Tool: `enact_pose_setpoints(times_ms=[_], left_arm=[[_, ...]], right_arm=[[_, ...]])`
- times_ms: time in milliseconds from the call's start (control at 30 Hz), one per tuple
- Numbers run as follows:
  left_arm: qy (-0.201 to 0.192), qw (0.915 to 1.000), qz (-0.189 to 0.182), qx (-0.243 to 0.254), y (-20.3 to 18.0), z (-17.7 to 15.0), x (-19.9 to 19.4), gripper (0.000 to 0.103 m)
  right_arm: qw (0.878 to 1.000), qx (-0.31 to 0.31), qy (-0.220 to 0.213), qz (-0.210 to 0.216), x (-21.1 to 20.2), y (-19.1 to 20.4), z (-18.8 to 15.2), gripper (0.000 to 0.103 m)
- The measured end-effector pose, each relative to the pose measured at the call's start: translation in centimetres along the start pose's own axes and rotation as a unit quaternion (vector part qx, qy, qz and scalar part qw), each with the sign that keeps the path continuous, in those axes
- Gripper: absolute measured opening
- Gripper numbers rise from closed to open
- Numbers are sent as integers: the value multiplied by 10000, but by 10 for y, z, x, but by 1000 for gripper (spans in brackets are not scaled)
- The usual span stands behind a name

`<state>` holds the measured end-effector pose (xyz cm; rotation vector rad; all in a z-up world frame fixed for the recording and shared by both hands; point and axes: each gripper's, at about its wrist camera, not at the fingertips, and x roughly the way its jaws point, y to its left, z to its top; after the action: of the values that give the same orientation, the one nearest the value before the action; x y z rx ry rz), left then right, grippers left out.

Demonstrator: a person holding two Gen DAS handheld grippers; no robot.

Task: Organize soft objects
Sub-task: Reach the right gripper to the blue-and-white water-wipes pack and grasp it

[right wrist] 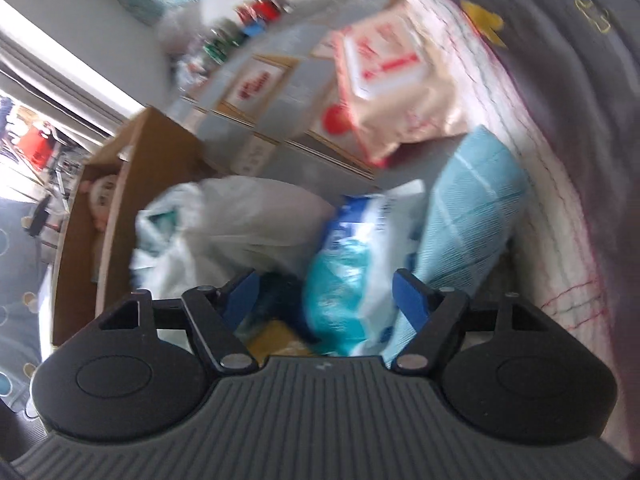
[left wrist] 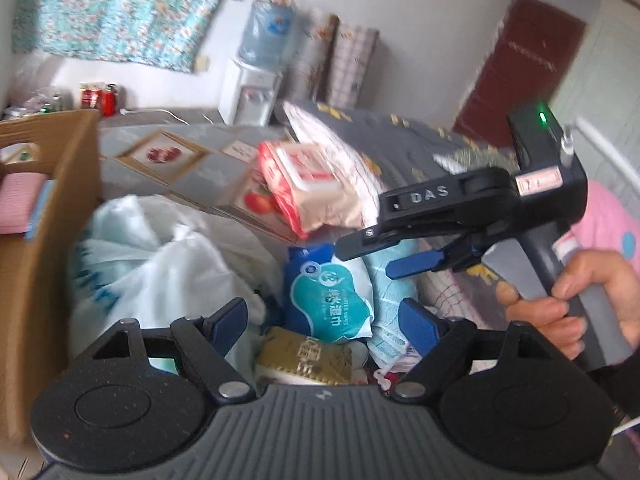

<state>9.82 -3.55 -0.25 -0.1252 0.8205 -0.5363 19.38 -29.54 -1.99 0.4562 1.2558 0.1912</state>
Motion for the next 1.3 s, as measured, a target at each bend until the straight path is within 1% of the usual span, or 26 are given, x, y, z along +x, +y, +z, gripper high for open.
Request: enact_pose_setpoints(times_ms=[67,200,267,333,433,500,567,667,767,967,1100,1200,1233,1267,1300], left_arm=[[190,9998,-5,115,-2,2,18,82],[521,9982,-24,283,-4,6,51,80],[647,9975,-55,262,-3,8,63,80],[773,9968,-52,179,-2,10,72,80],[962,9952,-115,112,1,15,85,80],[1035,9945,-137,123,2,14,89,81],[1093,9938,-151,137,3,13,92,81],[1051,9940,-246,151,5,12,89,81],[1068,9936,-300,222,3,14,92,83],[1310,9904,-151,421,-8,17,111,85],[1442,9887,-66,404,-11,19,123,86],[1509,9880,-24,334,-11,21,131,86],[1506,9881,-16,322,-11,22,133,86],[1494,9882,0,334,-12,22,135,86],[1483,9883,25,350,-13,21,136,85]], right_arm=[[9997,79,216,-27,13,-8,6,66],[9982,294,519,-43,25,-13,17,62],[9969,408,655,-120,32,-19,23,58],[9950,522,830,-167,36,-24,27,57],[9930,630,991,-130,42,-28,33,56],[9920,701,1044,-56,46,-31,36,56],[9907,808,1089,106,47,-35,38,57],[9881,954,1155,346,46,-45,41,57],[9861,997,1237,490,49,-51,42,57],[9869,873,1269,476,53,-49,41,57],[9867,845,1306,472,58,-50,40,57],[9867,851,1272,544,60,-53,38,56],[9870,844,1248,555,60,-53,38,53],[9876,828,1213,550,60,-55,37,47],[9879,827,1175,580,59,-56,36,46]])
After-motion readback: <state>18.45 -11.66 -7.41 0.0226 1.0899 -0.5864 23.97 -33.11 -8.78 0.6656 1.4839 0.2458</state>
